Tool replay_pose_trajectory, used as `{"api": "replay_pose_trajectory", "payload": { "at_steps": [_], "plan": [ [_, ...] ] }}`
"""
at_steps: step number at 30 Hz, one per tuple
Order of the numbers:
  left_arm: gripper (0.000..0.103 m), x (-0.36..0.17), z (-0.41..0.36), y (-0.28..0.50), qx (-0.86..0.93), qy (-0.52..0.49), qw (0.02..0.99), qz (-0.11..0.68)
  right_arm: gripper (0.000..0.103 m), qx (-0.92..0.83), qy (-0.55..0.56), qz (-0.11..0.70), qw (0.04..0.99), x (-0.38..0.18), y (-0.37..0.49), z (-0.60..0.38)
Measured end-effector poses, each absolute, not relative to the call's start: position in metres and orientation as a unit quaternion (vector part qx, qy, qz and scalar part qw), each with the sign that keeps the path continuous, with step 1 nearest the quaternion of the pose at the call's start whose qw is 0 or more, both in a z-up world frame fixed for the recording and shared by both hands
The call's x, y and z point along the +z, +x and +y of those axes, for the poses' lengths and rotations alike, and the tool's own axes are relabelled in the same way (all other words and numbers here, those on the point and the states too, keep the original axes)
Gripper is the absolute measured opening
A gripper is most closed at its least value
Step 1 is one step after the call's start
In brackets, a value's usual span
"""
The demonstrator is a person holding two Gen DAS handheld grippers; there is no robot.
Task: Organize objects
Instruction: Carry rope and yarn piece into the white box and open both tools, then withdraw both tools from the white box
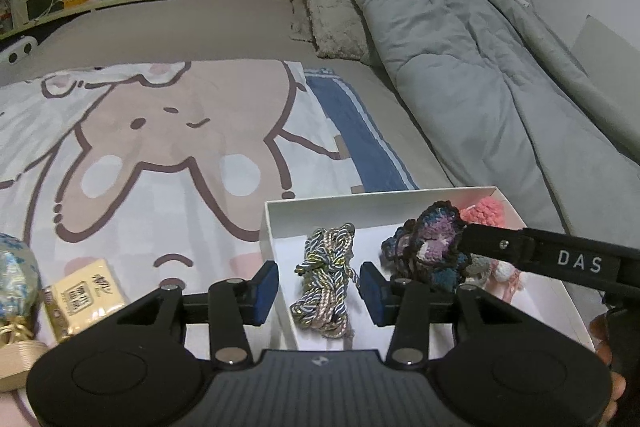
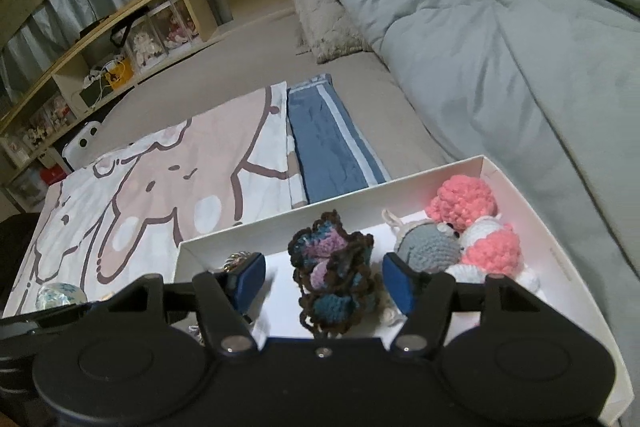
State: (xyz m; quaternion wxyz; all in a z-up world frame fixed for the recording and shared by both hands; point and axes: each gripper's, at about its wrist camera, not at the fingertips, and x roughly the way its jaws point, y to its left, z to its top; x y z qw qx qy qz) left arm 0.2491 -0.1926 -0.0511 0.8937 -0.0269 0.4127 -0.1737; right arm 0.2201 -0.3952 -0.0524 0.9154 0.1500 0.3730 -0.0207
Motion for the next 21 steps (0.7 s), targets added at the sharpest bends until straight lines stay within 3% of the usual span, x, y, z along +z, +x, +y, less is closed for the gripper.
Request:
{"api": "replay_pose_trajectory", "payload": {
  "at_steps": [9, 21],
  "plan": [
    [0.047, -0.026, -0.176, 0.227, -0.171, -0.021, 0.9, 0.401, 0.068, -0.026, 0.123, 0.366, 0.922, -0.031, 0.191, -0.389],
    [0.078, -0.005, -0.162, 0.195, -0.173, -0.017, 0.906, 0.387, 0.074, -0.024, 0.088, 0.359, 0.929, -0.011, 0.142, -0.383]
  ]
}}
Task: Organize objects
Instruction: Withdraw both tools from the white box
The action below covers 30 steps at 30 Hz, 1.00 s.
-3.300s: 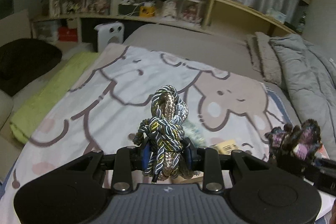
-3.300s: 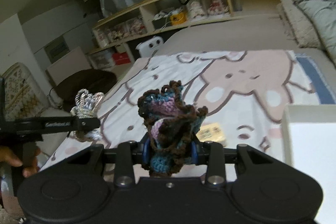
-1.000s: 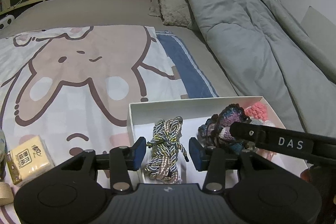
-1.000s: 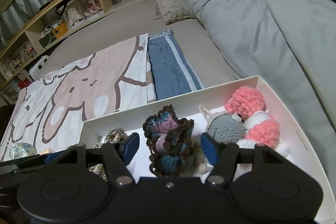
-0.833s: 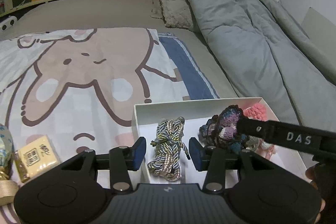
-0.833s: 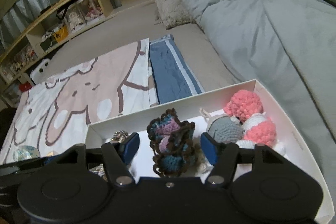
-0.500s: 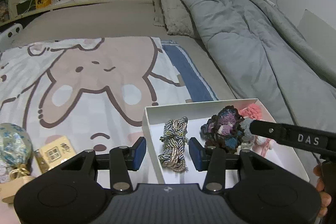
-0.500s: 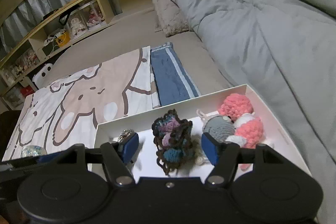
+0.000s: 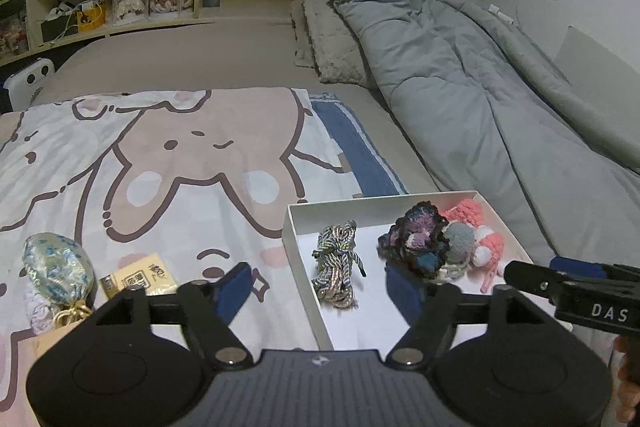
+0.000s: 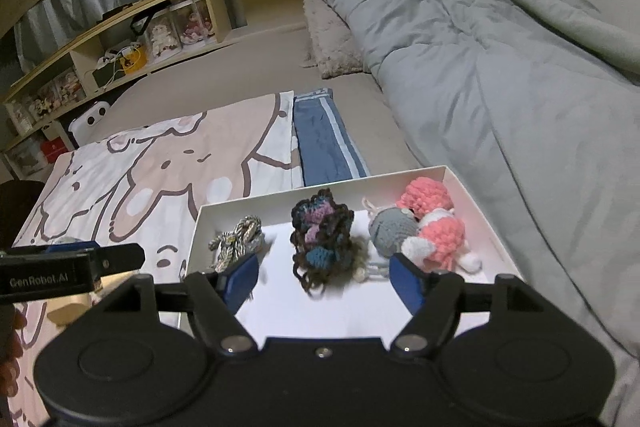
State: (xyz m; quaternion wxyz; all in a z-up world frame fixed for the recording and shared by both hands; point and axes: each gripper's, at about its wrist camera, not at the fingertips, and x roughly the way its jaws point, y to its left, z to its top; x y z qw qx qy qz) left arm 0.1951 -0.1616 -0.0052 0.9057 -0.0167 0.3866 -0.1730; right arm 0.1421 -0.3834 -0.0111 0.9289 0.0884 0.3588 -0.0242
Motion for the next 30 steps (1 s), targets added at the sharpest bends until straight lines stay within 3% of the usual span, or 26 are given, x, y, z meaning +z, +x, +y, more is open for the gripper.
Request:
{"api": "replay_pose_trajectory", "payload": {
  "at_steps": [12, 19, 30],
  "plan": [
    [0.102, 0.003, -0.147, 0.157, -0.178, -0.008, 0.909, 0.377, 0.089, -0.04, 0.078, 0.339, 0.937, 0.007, 0.097, -0.386],
    [0.103, 0.01, -0.139, 0.137, -0.184, -0.008, 0.911, 0.37, 0.099, -0.04, 0.068, 0.326, 0.942, 0.015, 0.072, -0.379],
    [0.103, 0.014, -0.126, 0.113, -0.184, -0.003, 0.915, 0.358, 0.103, -0.057, 0.062, 0.325, 0.942, 0.014, 0.047, -0.375]
  ]
}}
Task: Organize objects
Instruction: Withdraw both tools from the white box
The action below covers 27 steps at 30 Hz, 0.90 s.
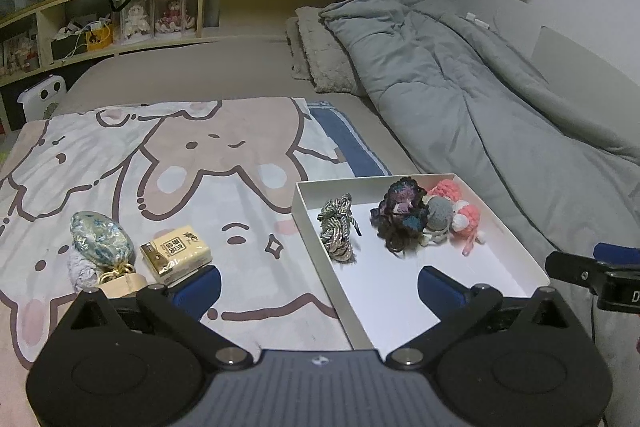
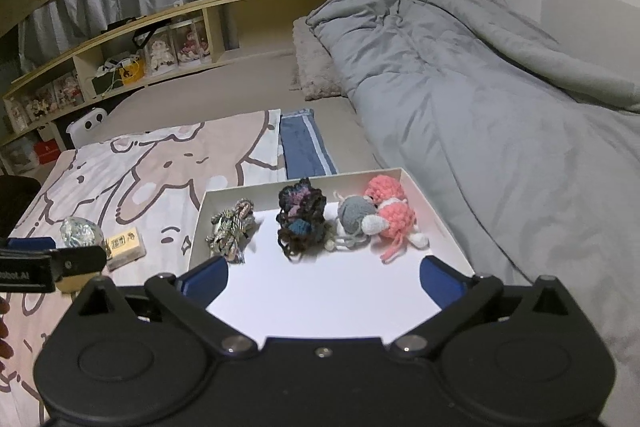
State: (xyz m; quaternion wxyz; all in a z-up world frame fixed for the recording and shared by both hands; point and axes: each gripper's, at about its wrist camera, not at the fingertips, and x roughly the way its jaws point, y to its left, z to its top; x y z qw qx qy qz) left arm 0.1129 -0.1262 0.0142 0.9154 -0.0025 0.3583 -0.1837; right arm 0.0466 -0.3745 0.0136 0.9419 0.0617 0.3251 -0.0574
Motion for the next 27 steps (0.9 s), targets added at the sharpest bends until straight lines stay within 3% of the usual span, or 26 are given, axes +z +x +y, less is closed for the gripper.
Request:
{"api": "replay_pose_trajectory", "payload": {
  "at_steps": [27],
  "plan": [
    [0.103, 0.009, -0.016, 0.13, -0.071, -0.042, 0.945, 0.317, 0.103, -0.005, 0.057, 0.304, 0.951, -0.004, 0.09, -0.306]
  ]
}}
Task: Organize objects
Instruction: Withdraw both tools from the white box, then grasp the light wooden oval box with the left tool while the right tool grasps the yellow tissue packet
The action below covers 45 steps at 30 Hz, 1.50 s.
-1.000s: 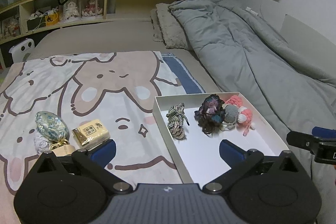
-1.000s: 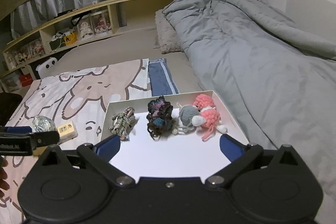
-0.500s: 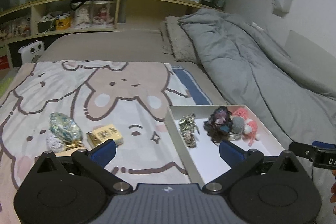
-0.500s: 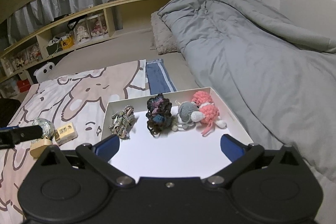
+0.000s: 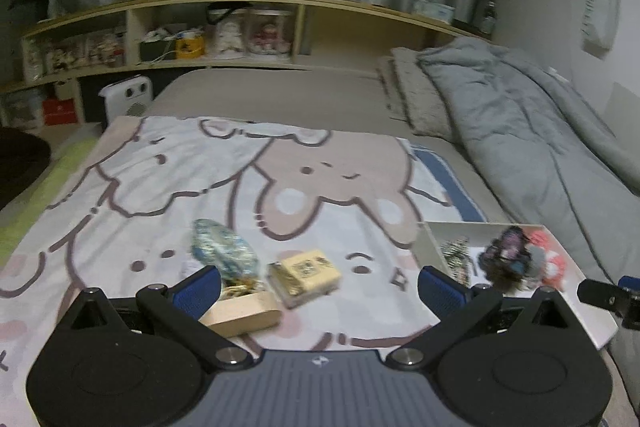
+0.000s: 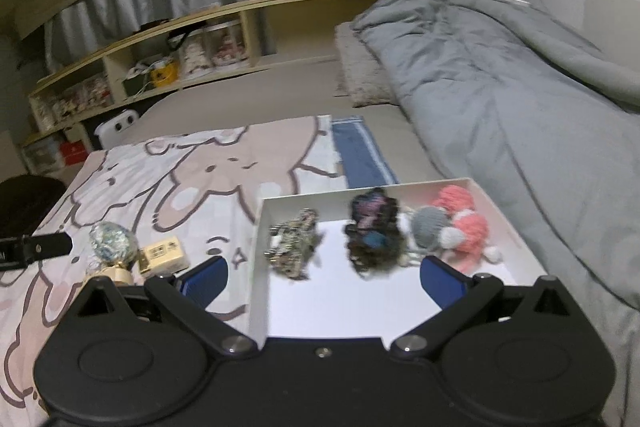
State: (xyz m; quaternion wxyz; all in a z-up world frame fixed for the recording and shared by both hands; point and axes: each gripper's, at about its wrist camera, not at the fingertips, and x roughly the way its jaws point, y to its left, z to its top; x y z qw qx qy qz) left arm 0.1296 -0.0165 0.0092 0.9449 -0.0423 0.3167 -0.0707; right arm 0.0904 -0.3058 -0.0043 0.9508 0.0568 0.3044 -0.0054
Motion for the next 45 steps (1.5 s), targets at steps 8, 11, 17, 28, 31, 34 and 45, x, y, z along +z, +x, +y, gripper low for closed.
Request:
{"api": "replay_pose_trajectory", "payload": {
  "at_steps": [8, 11, 17, 28, 31, 34, 45],
  "plan": [
    [0.103, 0.0, 0.018, 0.138, -0.012, -0.056, 0.942, 0.331, 0.103, 0.038, 0.053, 0.305, 0.95, -0.009, 0.116, -0.264],
    [0.103, -0.008, 0.03, 0.144, 0.002, -0.064, 0.938, 0.342, 0.103, 0.054, 0.054, 0.307, 0.948, -0.013, 0.126, -0.249],
    [0.103, -0.029, 0.047, 0.156, 0.026, -0.074, 0.926, 0.369, 0.103, 0.087, 0.048, 0.316, 0.944, -0.026, 0.151, -0.221],
    [0.103, -0.056, 0.042, 0.173, 0.002, -0.087, 0.913, 0.398, 0.103, 0.131, 0.042, 0.349, 0.927, -0.052, 0.205, -0.189],
    [0.103, -0.063, 0.041, 0.179, 0.006, -0.089, 0.91, 0.405, 0.103, 0.15, 0.039, 0.364, 0.918, -0.059, 0.221, -0.179],
    [0.103, -0.071, 0.041, 0.185, 0.012, -0.089, 0.909, 0.407, 0.103, 0.171, 0.045, 0.382, 0.907, -0.067, 0.237, -0.172],
    [0.103, -0.099, 0.038, 0.206, 0.011, -0.087, 0.902, 0.422, 0.101, 0.209, 0.005, 0.452, 0.867, -0.1, 0.29, -0.127]
  ]
}}
